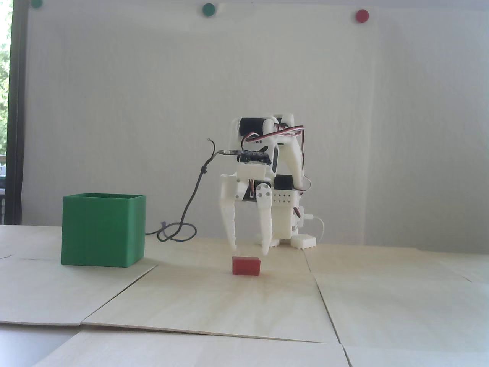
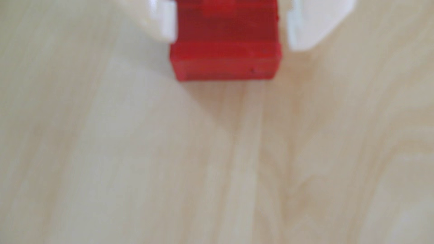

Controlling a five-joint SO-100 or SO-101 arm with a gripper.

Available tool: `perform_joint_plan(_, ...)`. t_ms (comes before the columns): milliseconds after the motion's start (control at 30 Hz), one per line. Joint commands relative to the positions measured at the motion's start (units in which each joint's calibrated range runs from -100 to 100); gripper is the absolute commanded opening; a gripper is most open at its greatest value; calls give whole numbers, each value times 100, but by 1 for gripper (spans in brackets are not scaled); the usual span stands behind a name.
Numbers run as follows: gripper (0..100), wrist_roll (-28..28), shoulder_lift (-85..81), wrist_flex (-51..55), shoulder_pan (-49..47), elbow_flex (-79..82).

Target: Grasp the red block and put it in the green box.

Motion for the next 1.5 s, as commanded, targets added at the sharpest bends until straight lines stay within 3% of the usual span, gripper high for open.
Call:
perform_joint_plan(0,27,-32,-168,83,-79,-441)
perform_joint_plan(1467,27,-38,-137,74,251,-450)
